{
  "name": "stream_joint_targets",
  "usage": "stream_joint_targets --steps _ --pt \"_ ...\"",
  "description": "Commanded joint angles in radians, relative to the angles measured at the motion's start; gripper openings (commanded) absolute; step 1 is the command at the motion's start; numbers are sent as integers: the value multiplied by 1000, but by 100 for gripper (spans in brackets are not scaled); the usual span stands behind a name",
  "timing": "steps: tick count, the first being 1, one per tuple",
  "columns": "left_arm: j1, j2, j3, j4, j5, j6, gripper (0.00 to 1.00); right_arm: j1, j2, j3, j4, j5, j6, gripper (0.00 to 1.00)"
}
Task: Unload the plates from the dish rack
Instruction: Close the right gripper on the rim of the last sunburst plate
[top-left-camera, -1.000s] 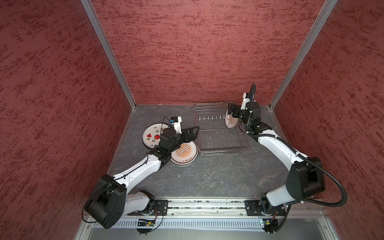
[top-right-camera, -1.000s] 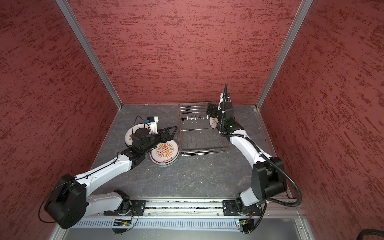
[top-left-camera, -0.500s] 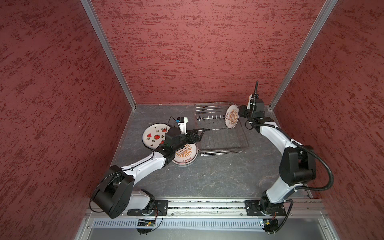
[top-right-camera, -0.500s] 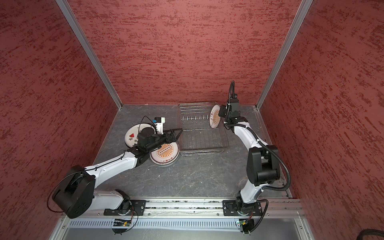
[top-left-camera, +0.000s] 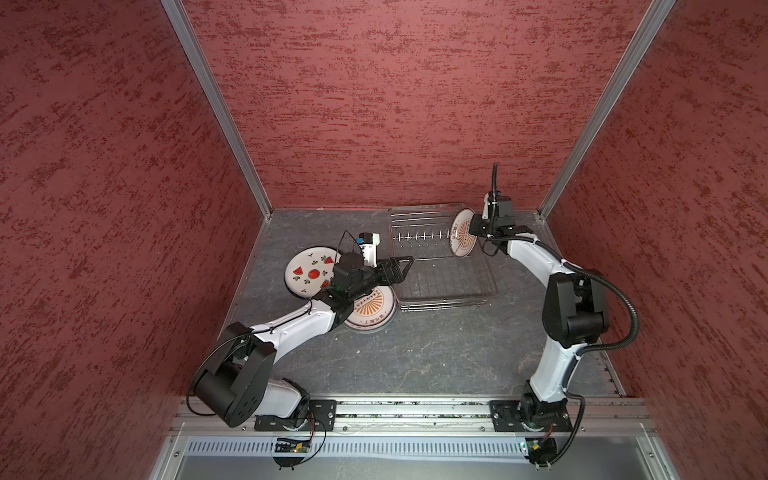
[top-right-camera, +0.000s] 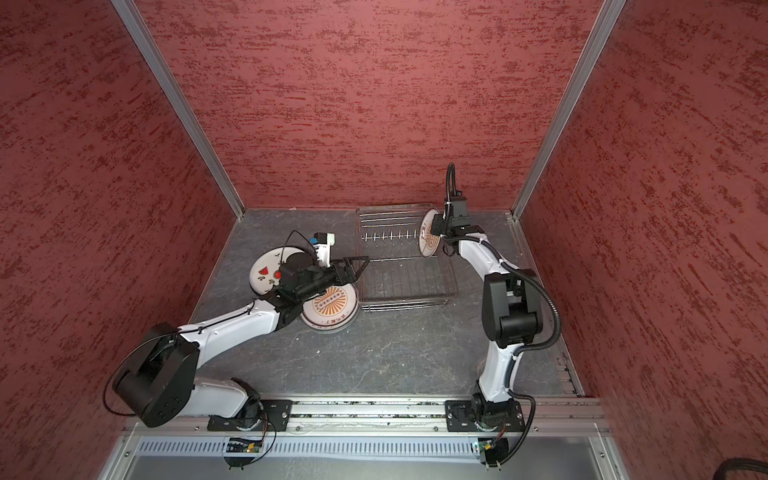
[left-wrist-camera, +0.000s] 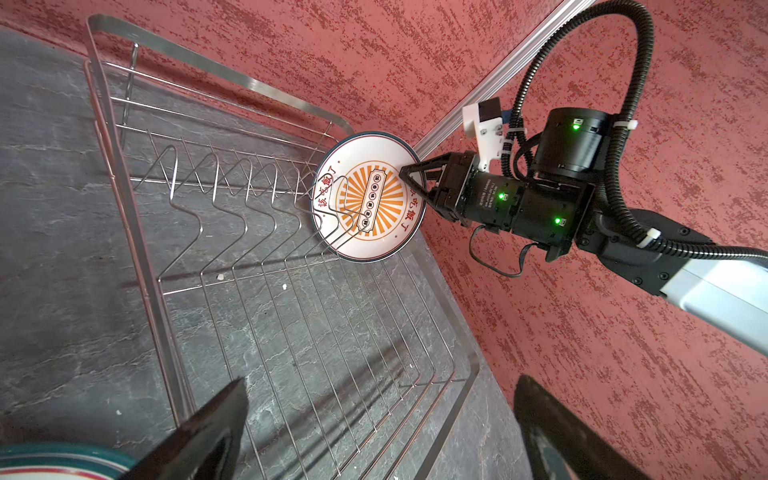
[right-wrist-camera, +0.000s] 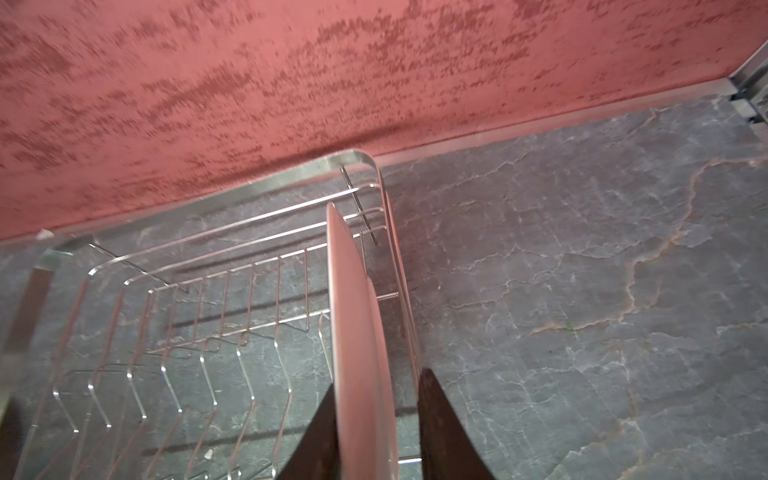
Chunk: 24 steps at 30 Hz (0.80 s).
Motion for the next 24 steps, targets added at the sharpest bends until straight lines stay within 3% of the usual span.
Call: stream_joint_targets --steps 1,5,9,24 --pt "-6 15 24 12 -2 0 100 39 31 59 -49 86 -31 28" --pt "-6 24 27 13 26 -4 99 61 74 100 -90 192 -39 25" --pt "-4 25 24 11 21 -5 99 66 98 118 -103 169 -36 20" --pt "-4 48 24 21 39 -12 99 122 26 111 -69 297 -76 12"
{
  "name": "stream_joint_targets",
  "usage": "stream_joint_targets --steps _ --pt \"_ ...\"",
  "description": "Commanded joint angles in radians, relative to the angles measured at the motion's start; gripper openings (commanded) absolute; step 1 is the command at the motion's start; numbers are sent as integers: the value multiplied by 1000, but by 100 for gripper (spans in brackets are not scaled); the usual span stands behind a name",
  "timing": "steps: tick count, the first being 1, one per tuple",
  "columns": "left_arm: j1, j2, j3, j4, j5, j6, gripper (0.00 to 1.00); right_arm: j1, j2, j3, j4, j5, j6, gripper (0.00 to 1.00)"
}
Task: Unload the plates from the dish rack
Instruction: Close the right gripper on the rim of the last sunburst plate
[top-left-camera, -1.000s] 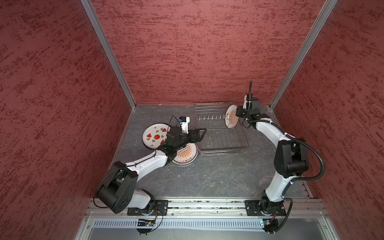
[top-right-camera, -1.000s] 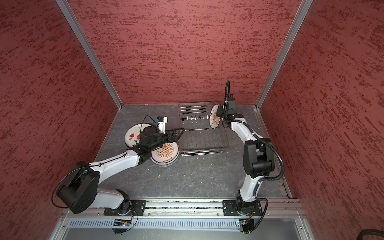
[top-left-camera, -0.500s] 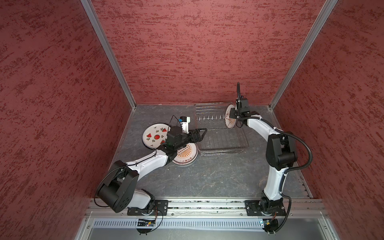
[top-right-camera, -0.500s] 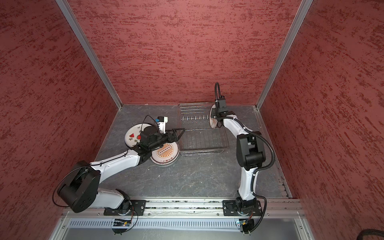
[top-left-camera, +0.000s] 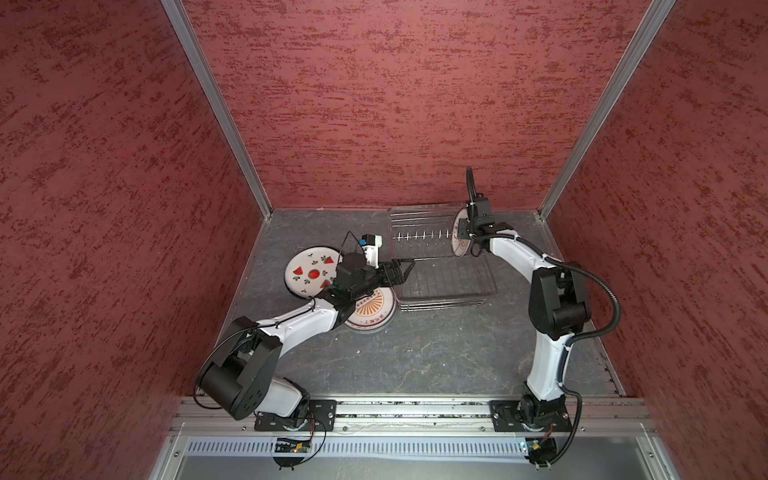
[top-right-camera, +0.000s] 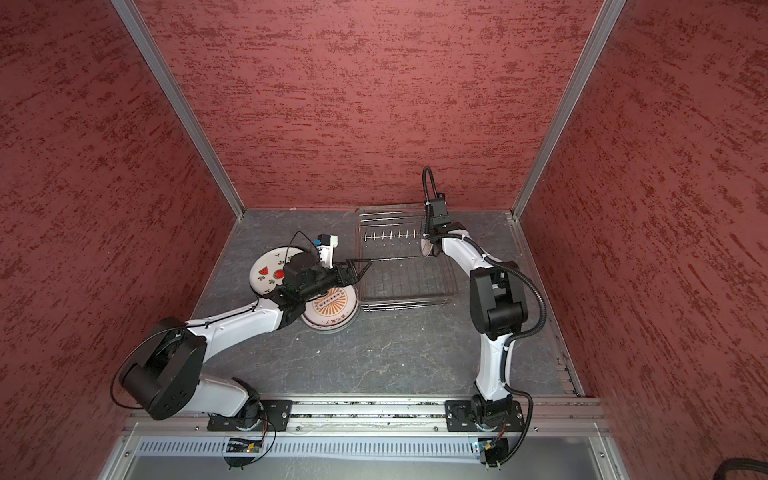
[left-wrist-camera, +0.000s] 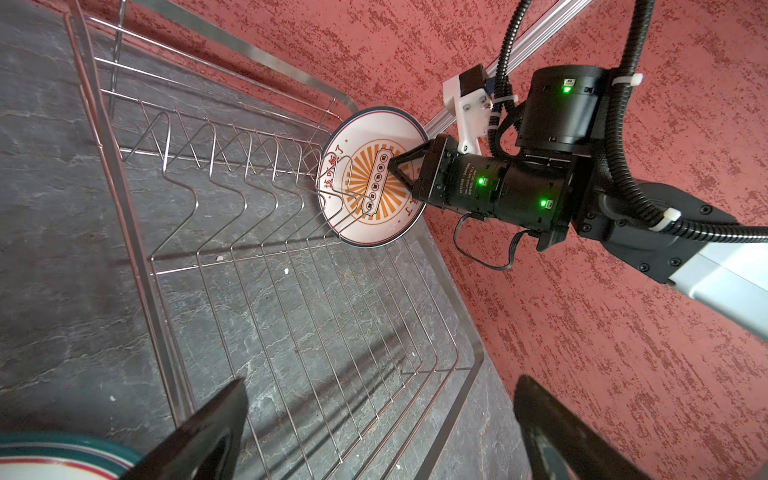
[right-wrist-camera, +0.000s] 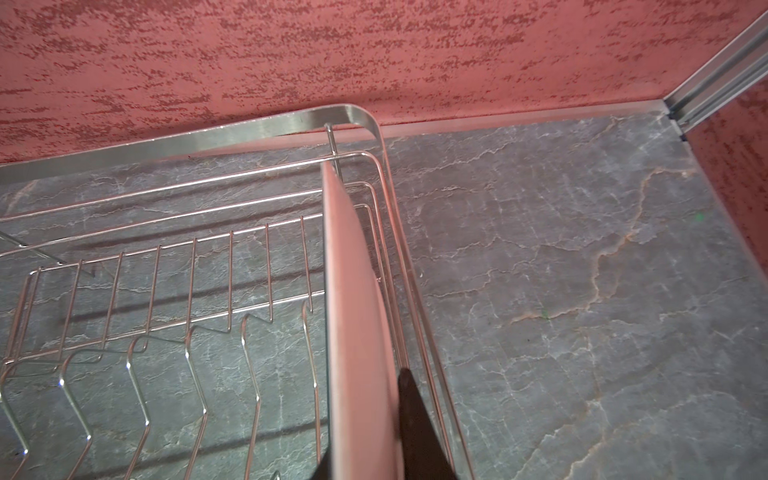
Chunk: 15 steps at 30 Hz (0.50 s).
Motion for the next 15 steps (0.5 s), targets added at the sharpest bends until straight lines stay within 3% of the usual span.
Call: stream_joint_targets --steps 1,15 --pt "-4 6 19 19 14 2 100 25 -71 19 26 66 -26 12" --pt "3 -14 -1 29 6 -3 100 117 -304 -118 165 287 -113 11"
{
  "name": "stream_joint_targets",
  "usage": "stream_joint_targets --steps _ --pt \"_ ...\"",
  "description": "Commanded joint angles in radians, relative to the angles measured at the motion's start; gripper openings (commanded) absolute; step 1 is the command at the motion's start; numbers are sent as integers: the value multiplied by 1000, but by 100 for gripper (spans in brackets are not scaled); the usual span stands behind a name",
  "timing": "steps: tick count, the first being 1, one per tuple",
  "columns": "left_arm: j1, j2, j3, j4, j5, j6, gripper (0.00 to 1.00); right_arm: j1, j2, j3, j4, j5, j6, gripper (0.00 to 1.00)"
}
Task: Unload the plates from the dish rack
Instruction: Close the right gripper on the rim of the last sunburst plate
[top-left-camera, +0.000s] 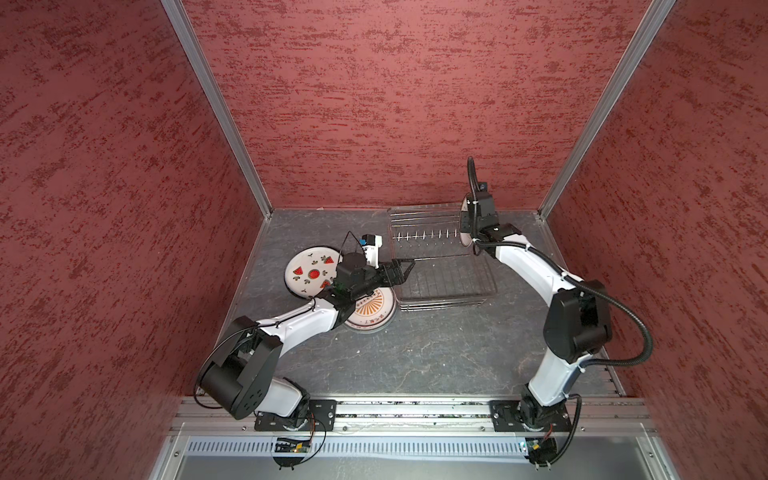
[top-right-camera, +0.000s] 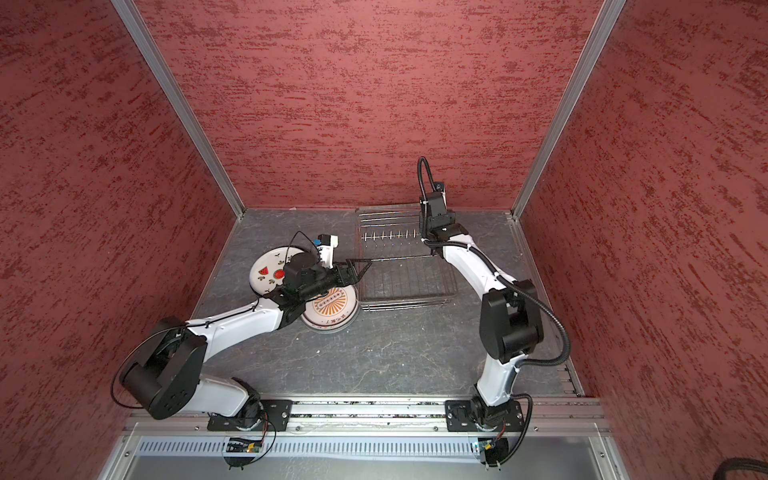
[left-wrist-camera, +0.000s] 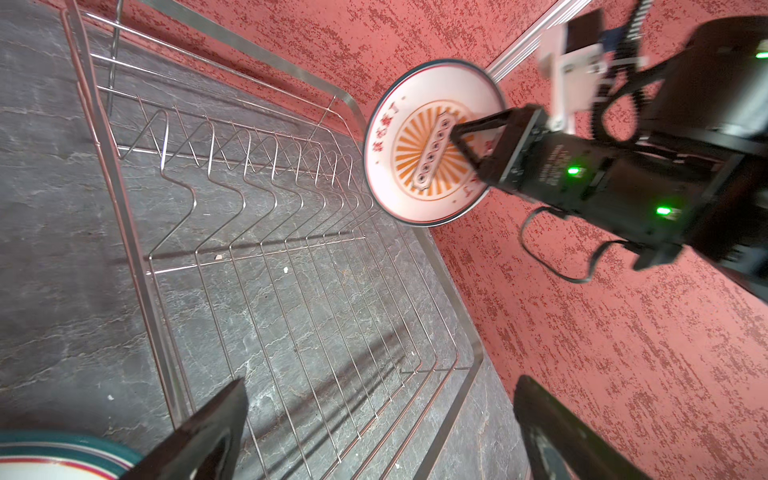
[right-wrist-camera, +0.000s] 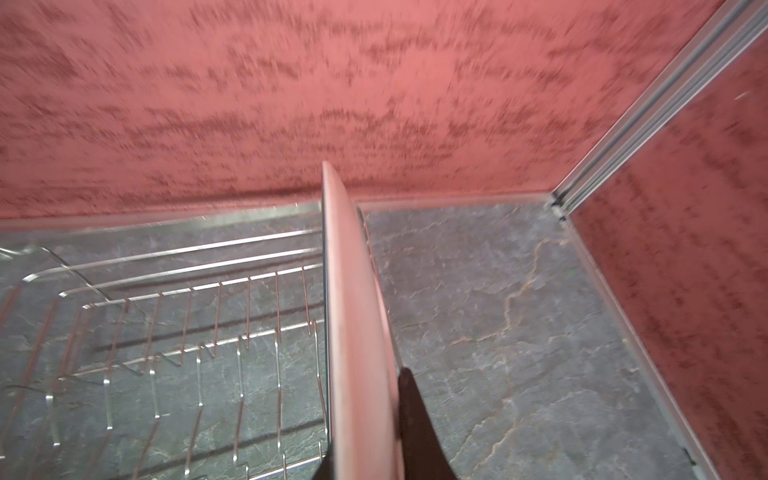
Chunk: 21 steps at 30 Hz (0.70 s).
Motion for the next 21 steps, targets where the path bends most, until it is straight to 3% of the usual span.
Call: stream_joint_targets --steps 1,6,10,16,17,21 --pt "4 -18 -4 30 3 -1 99 37 -93 -46 129 96 -41 11" --pt "7 -52 -32 40 -27 -1 99 58 -227 -177 249 61 -50 11" --pt "7 -106 -88 93 -62 15 99 57 -347 -289 339 -143 -25 11" --pt "13 -231 -181 120 -124 46 99 49 -412 -364 403 -457 51 9" --pt "19 -250 -188 117 -113 53 99 46 -421 -380 428 -508 59 9" --pt "110 -301 -264 279 147 19 99 31 -435 -429 542 -749 128 8"
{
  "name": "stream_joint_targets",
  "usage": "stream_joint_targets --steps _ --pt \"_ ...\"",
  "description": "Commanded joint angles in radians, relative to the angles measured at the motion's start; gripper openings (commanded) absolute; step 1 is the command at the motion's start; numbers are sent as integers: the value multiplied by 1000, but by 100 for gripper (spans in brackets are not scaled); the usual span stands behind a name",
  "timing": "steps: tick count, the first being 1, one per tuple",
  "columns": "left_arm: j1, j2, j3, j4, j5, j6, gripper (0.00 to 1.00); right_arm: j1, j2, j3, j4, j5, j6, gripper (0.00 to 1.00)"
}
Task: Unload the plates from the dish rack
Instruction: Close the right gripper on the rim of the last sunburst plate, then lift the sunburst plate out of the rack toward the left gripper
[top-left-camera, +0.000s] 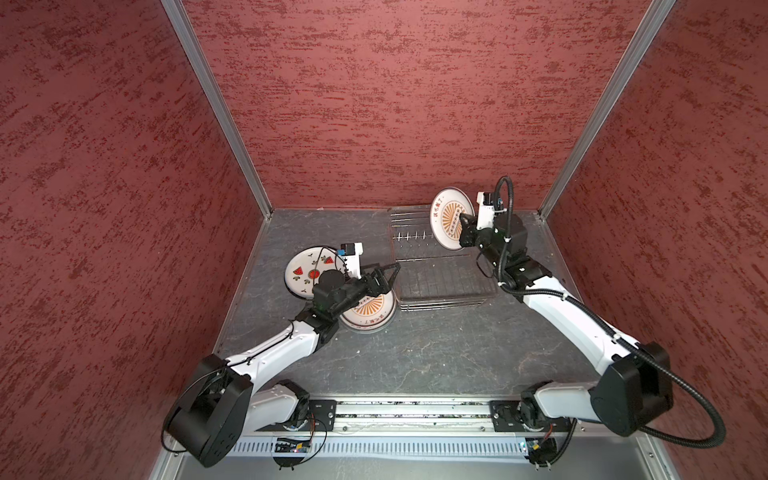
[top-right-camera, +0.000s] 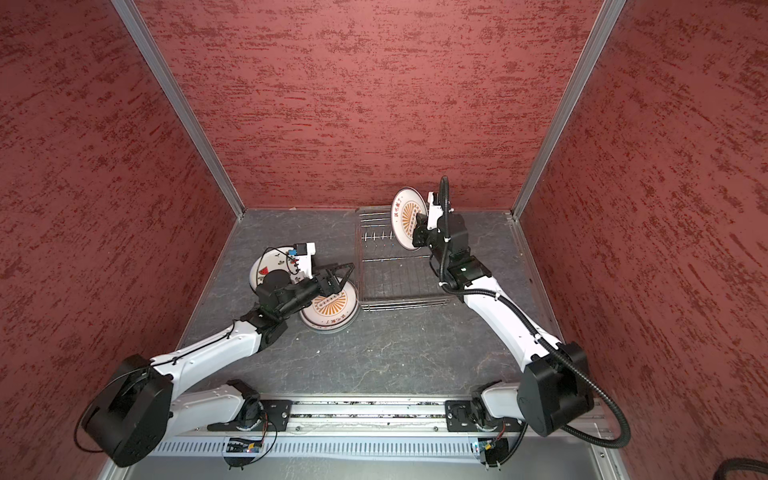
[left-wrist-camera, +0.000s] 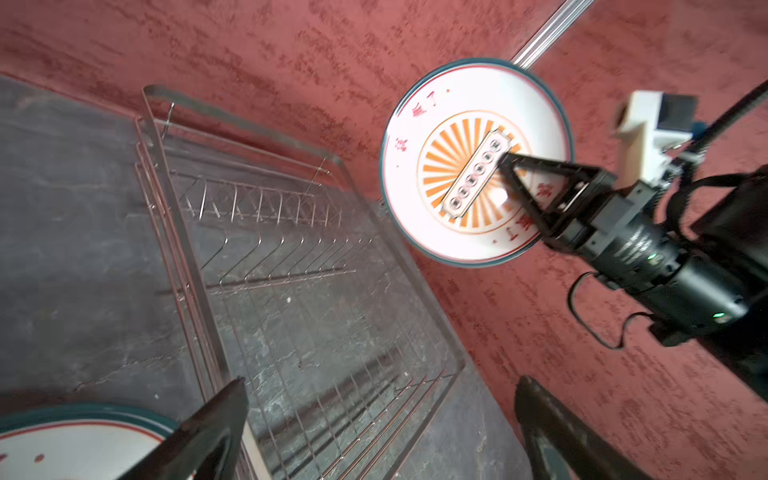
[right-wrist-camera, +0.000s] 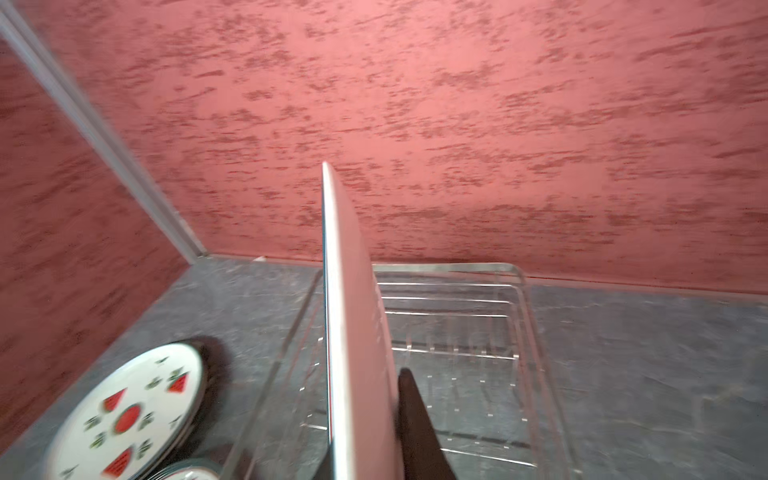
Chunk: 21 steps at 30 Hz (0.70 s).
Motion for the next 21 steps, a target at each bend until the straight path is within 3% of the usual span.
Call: stream_joint_targets --steps 1,6,10,21 --pt "57 -46 -58 154 172 -11 99 -12 -16 -9 174 -309 81 8" --pt "67 -189 -112 107 162 50 99 -13 -13 -69 353 -558 191 8" --pt "69 -256 -127 62 127 74 99 -9 -23 -126 510 -691 273 7" --pt "-20 -193 -117 169 73 94 99 29 -32 -236 701 -806 322 8"
